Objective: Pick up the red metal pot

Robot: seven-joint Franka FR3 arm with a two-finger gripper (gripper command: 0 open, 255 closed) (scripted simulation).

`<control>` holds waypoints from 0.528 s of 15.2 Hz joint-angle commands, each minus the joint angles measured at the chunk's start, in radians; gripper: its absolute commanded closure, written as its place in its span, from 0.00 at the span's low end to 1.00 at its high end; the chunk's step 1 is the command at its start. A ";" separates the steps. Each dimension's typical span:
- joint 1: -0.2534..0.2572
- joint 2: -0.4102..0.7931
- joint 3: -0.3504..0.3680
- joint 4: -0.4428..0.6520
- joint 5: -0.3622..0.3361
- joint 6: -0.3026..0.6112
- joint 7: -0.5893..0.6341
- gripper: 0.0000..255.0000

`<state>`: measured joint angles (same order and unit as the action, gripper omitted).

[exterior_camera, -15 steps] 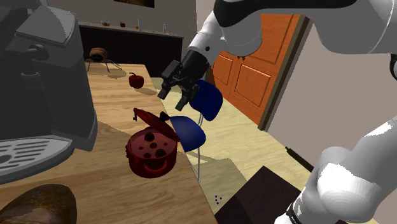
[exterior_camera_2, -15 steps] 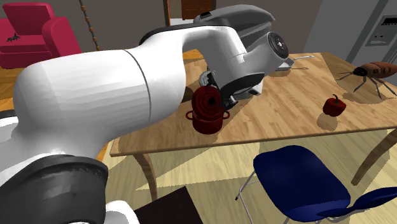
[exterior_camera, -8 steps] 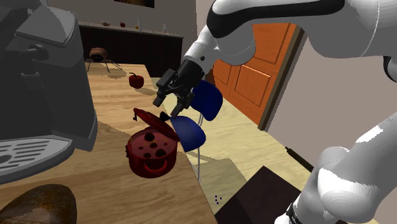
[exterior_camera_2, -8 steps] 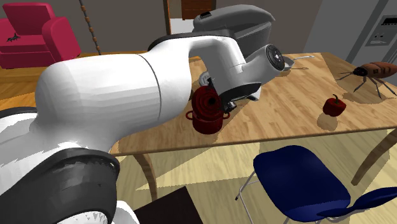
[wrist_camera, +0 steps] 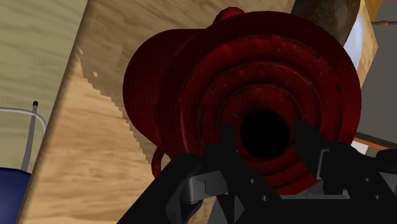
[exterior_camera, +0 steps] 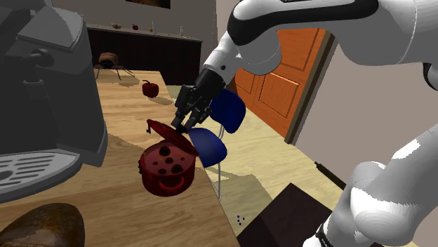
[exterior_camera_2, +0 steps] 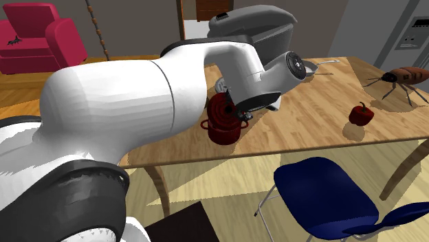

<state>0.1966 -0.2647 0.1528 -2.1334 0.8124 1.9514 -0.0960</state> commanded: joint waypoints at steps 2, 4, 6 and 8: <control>0.000 0.001 0.000 0.000 0.000 0.000 0.000 1.00; 0.000 0.002 0.000 0.001 0.000 0.000 -0.001 1.00; -0.002 -0.001 -0.002 0.022 -0.007 -0.019 0.015 1.00; -0.003 -0.004 -0.004 0.044 -0.014 -0.038 0.032 1.00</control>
<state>0.1951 -0.2686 0.1513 -2.1056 0.8022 1.9247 -0.0720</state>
